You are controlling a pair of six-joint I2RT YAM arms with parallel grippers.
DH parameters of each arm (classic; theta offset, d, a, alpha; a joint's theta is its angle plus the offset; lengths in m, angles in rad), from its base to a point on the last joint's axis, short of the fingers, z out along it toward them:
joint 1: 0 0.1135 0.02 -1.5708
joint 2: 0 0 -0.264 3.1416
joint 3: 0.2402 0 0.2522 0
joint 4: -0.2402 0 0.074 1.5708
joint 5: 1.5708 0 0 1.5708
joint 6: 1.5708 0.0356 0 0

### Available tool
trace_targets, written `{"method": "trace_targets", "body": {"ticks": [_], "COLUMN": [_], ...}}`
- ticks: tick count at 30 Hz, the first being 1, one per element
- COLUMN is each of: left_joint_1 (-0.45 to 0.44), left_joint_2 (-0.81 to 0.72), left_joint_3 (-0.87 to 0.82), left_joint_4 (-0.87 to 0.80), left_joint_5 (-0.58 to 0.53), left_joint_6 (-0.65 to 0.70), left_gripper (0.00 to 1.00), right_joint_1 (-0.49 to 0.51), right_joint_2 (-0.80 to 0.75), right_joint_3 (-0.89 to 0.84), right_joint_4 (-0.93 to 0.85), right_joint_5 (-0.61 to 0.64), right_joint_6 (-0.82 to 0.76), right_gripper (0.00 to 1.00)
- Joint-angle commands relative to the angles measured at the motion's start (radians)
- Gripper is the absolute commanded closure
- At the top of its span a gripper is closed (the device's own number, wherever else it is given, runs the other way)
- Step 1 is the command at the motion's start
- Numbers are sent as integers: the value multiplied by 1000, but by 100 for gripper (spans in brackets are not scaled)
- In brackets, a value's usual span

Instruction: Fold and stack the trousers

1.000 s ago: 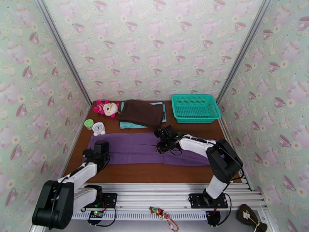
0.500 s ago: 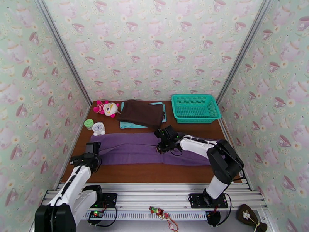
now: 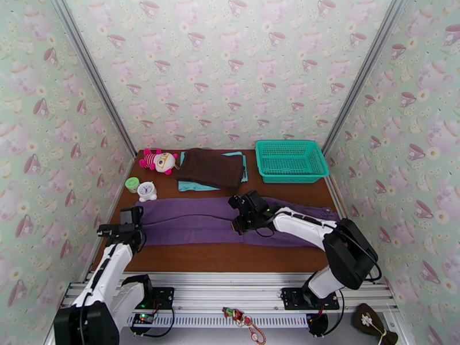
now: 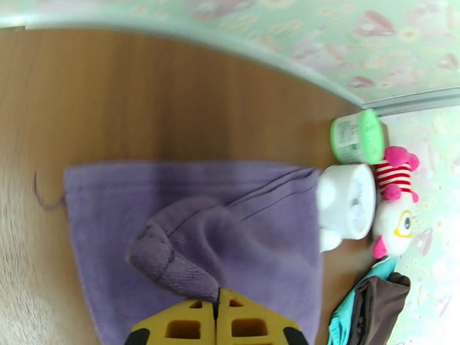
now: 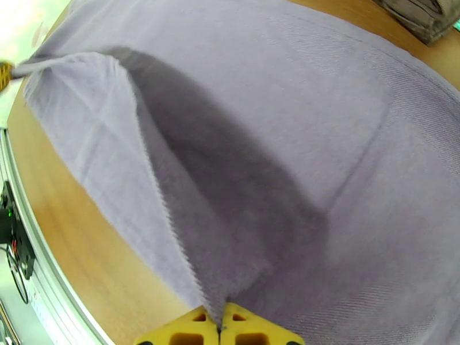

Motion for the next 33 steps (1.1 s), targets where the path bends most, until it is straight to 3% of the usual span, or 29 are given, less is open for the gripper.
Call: {"method": "trace_targets", "body": {"ticks": [1,4,6,9,14,18,22,25,29,33], "left_joint_1": [43,89,100,108,108,108,86,1,-295,-400], "left_joint_2": [25,5,-22,-63,-152,-186,-103,32,223,302], "left_joint_3": [44,11,-18,-30,-42,-16,28,90,218,215], "left_joint_4": [-84,-73,-56,-66,-85,-59,88,116,68,131], "left_joint_5": [-26,39,62,76,69,34,232,337,271,345], "left_joint_6": [90,73,76,102,136,263,513,606,752,779], "left_gripper": [92,87,81,60,53,50,45,41,33,27], "right_joint_1": [31,44,44,43,43,38,-45,-139,-295,-388], "right_joint_2": [-32,-46,-61,-87,-130,-147,-140,-141,-170,-230], "right_joint_3": [-37,-79,-106,-129,-105,-75,-95,-166,-302,-346], "right_joint_4": [-19,0,8,4,-18,-27,-6,70,221,193], "right_joint_5": [28,54,75,110,145,198,199,121,10,38], "right_joint_6": [6,34,50,59,59,66,145,244,397,422], "right_gripper": [85,80,67,52,45,40,37,36,35,36]}}
